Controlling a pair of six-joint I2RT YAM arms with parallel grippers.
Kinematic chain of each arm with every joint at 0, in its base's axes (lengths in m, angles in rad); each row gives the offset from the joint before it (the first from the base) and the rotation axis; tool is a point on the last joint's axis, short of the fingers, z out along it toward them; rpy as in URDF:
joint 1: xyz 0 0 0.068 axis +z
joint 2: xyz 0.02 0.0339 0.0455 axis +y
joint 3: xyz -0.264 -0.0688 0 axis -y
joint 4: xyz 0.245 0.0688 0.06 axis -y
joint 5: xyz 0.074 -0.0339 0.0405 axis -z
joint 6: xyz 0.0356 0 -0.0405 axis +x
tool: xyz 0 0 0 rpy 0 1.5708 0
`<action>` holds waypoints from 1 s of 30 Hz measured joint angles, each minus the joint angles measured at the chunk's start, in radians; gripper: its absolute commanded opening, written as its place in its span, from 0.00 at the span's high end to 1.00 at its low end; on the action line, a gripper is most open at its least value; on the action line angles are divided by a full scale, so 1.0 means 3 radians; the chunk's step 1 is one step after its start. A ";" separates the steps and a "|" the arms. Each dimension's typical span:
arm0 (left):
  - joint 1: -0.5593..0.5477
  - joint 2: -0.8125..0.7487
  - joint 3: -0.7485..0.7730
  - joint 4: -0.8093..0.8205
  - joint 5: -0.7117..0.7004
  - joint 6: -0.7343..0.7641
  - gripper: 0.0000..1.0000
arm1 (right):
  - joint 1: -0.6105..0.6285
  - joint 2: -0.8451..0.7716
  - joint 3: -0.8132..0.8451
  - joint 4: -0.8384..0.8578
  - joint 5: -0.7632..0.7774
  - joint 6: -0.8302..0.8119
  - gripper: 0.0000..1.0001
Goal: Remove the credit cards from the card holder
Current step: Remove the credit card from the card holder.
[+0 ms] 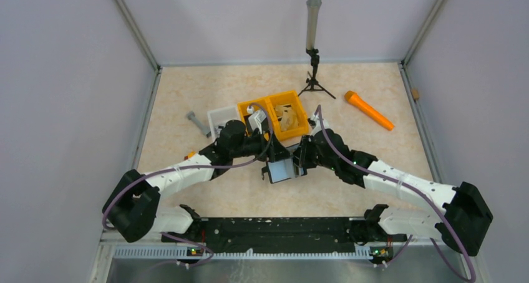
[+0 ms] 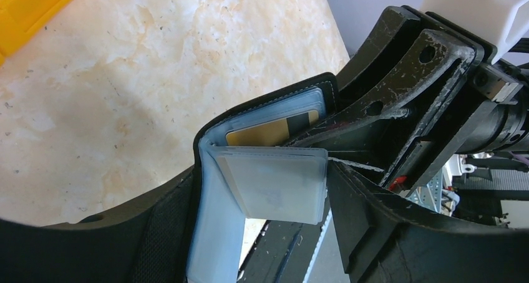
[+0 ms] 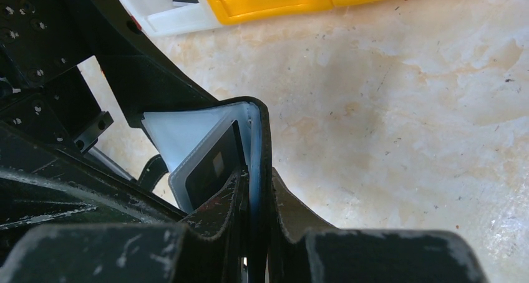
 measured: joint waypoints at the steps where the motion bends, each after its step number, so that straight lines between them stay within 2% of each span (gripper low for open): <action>1: 0.0000 0.0001 0.0000 -0.0003 0.0001 -0.0004 0.24 | 0.0000 -0.0001 0.0000 -0.0003 -0.0001 0.0000 1.00; 2: 0.0000 0.0000 -0.0001 -0.0003 0.0004 -0.0006 0.26 | 0.0000 -0.0003 0.0000 -0.0005 -0.0001 0.0001 1.00; 5: 0.0000 0.0000 -0.0001 0.0003 0.0027 -0.0017 0.43 | 0.0000 -0.0010 0.0000 -0.0005 -0.0005 0.0010 1.00; 8: 0.0003 -0.0001 -0.0001 0.0006 0.0053 -0.0023 0.47 | 0.0000 -0.0024 -0.0001 -0.0022 -0.0004 0.0013 1.00; 9: 0.0003 -0.0005 -0.0001 0.0015 0.0069 -0.0022 0.44 | 0.0000 -0.0031 -0.0004 -0.0027 -0.0003 0.0013 1.00; 11: 0.0003 -0.0023 -0.0001 0.0023 0.0081 -0.0022 0.32 | 0.0000 -0.0042 -0.0005 -0.0032 -0.0004 0.0014 1.00; 13: 0.0004 -0.0052 -0.0005 0.0031 0.0092 -0.0024 0.28 | 0.0000 -0.0056 -0.0005 -0.0024 -0.0008 0.0025 1.00; 25: 0.0039 -0.0209 -0.0097 0.0099 0.0167 -0.0034 0.34 | -0.0010 -0.0066 -0.0045 0.0112 -0.0191 0.0165 1.00; 30: 0.0071 -0.0266 -0.0160 0.0131 0.0203 -0.0056 0.27 | -0.0057 -0.0066 -0.0099 0.0211 -0.0334 0.0244 1.00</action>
